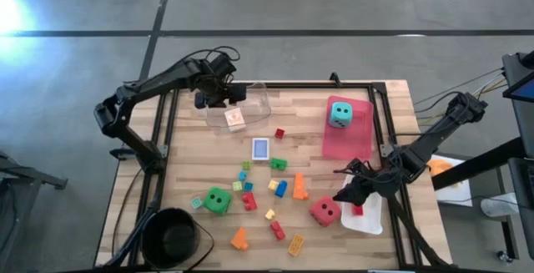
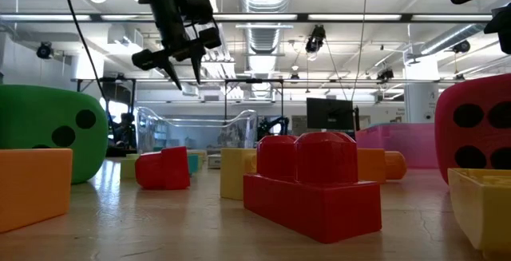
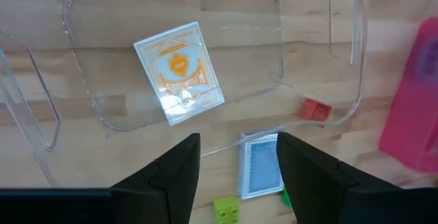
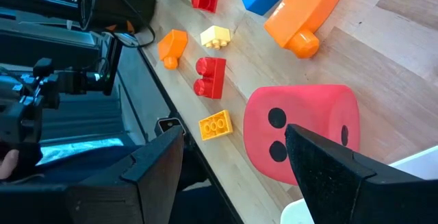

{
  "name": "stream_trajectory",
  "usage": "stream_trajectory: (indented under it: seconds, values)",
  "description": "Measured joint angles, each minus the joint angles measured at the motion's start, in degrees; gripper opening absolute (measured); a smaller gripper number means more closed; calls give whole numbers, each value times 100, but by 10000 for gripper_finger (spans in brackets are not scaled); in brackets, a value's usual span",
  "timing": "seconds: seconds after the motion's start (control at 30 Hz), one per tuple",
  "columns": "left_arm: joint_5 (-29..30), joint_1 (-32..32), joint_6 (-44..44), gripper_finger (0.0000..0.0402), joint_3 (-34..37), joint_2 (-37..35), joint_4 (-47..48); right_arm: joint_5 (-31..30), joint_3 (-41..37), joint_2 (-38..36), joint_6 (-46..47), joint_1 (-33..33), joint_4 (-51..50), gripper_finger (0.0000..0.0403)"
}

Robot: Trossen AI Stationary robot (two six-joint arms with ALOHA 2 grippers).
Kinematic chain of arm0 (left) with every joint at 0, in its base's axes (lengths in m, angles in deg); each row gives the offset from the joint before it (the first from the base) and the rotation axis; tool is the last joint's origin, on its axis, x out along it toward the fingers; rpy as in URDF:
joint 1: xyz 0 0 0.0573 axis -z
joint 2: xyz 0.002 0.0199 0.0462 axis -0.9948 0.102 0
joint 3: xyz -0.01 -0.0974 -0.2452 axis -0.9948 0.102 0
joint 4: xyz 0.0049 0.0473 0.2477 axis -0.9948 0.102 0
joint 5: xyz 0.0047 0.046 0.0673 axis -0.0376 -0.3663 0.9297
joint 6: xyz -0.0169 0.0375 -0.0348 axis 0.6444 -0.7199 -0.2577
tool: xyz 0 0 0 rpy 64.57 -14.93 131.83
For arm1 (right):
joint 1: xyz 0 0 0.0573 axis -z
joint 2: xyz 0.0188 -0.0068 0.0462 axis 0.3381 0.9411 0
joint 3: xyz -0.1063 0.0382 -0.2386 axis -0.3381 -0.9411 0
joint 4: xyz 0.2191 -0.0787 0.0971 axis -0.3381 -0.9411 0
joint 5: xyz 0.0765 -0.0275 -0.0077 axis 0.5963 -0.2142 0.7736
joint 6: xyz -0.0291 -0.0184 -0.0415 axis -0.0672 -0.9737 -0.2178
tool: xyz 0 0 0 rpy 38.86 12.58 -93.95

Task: Pick & Place Toys
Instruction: Put the orange game piece into the white bin

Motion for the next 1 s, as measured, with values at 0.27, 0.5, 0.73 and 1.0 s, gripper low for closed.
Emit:
stream_trajectory:
  seconds: [0.27,0.5,0.73,1.0]
  values:
    - [-569,-4,-279,197,0,-16,214,-1,0,1,0,-1,0,251]
    - [-1064,28,281,197,0,-33,530,-1,0,1,-14,0,0,251]
    - [-1482,113,975,197,0,-33,534,0,0,0,-9,-1,0,251]
    - [-1480,168,1092,197,2,-33,491,-1,0,0,-14,-1,0,251]
